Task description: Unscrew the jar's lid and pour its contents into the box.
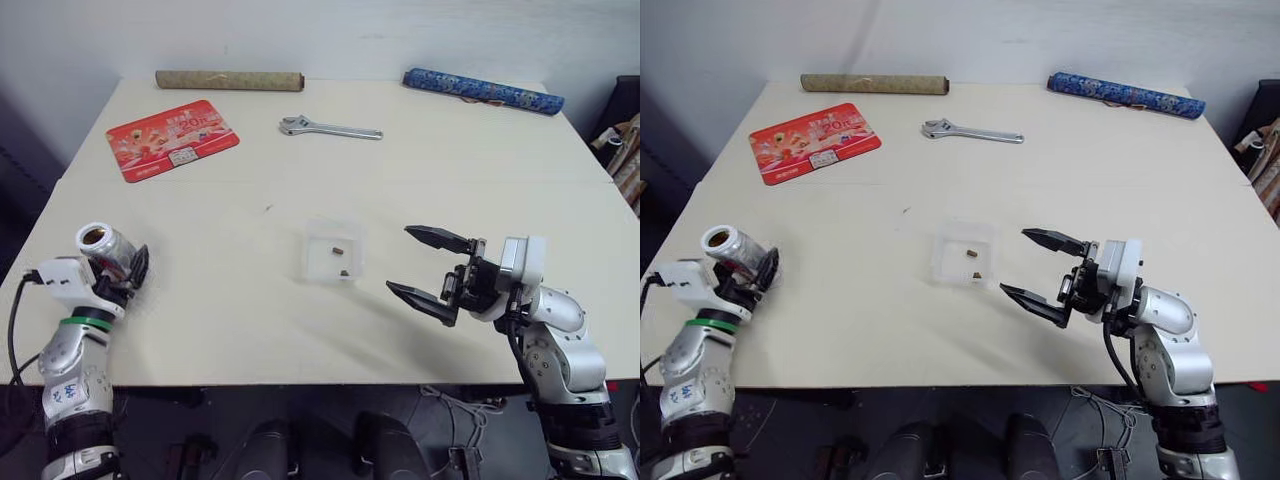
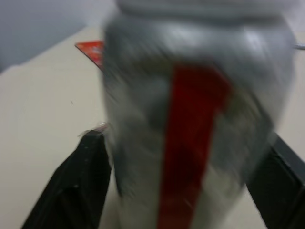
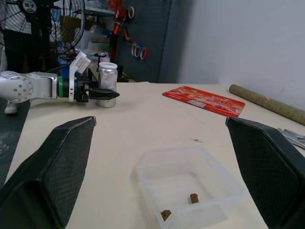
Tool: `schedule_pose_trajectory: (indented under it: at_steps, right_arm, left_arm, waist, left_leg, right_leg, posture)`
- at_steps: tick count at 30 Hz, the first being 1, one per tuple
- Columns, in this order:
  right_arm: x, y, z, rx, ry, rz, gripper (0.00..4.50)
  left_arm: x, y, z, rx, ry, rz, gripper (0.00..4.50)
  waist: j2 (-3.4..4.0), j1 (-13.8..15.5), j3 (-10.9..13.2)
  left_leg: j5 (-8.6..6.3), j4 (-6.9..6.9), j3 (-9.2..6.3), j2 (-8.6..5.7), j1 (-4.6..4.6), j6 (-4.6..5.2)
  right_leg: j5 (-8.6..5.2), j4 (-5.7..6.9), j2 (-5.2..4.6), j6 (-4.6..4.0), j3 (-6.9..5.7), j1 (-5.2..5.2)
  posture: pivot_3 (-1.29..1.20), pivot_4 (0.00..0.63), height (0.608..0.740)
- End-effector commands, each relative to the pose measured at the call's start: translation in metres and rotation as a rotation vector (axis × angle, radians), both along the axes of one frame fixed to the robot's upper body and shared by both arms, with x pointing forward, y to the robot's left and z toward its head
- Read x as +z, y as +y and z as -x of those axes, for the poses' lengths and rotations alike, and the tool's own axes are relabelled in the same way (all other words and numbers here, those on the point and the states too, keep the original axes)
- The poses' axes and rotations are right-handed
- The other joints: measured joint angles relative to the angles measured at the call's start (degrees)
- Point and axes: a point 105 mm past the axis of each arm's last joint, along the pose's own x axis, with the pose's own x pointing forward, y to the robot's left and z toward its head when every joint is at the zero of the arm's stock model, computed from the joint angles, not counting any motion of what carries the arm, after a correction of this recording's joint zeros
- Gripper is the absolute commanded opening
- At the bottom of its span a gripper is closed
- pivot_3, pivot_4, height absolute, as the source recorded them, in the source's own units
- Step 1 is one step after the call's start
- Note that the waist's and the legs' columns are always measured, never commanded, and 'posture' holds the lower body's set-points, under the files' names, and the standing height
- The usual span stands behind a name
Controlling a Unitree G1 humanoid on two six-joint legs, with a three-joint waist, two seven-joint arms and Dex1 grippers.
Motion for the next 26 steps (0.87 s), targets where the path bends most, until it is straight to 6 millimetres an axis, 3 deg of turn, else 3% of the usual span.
schedule_pose_trajectory:
  at_steps: [1,9,13,18,22,26]
  right_arm:
    - [0.004,-0.014,0.006,-0.041,-0.017,0.008,4.5]
    - [-0.019,-0.064,0.026,-0.218,0.064,0.068,4.5]
    - [-0.026,-0.092,0.042,-0.276,0.074,0.158,4.5]
    - [-0.02,-0.131,0.06,-0.287,0.118,0.32,4.5]
    - [-0.024,-0.153,0.067,-0.281,0.119,0.426,4.5]
    - [-0.024,-0.16,0.06,-0.29,0.096,0.418,4.5]
  left_arm:
    - [0.021,0.008,0.015,0.005,-0.051,-0.051,4.42]
    - [-0.012,0.023,0.056,-0.064,0.146,-0.11,4.42]
    - [-0.005,0.025,0.077,-0.131,0.181,-0.218,4.42]
    - [0.007,-0.025,0.124,-0.501,0.298,-0.575,4.42]
    - [0.012,-0.012,0.14,-0.505,0.362,-0.607,4.42]
    - [0.014,0.003,0.145,-0.468,0.378,-0.61,4.42]
  waist:
    - [0.0,0.0,0.0]
    - [-0.01,0.2,0.0]
    - [-0.02,0.2,0.0]
    - [0.01,-0.1,-0.1]
    - [0.19,0.1,-0.2]
    - [0.34,0.1,-0.2]
  left_leg:
    - [-0.02,-0.01,0.0,0.0,0.0,0.01]
    - [-0.32,-0.04,0.04,0.04,0.02,-0.3]
    - [-0.37,-0.09,0.04,0.08,0.01,-0.33]
    - [-0.53,-0.2,0.15,0.18,0.02,-0.32]
    - [-0.65,-0.26,0.2,0.27,0.06,-0.24]
    - [-0.74,-0.28,0.17,0.39,0.06,-0.14]
  right_leg:
    - [0.0,-0.01,0.0,0.0,0.0,0.0]
    - [-0.01,-0.21,-0.03,-0.01,0.06,0.03]
    - [-0.02,-0.59,-0.06,-0.04,0.3,0.04]
    - [-0.03,-0.86,-0.05,-0.11,0.66,0.01]
    - [-0.09,-1.0,-0.01,-0.27,0.7,0.01]
    - [-0.19,-0.95,0.07,-0.46,0.61,-0.05]
  posture:
    - [0.0,0.15,0.74]
    - [0.0,0.15,0.74]
    - [0.0,0.15,0.74]
    - [0.0,0.15,0.74]
    - [0.0,0.15,0.74]
    - [0.0,0.15,0.74]
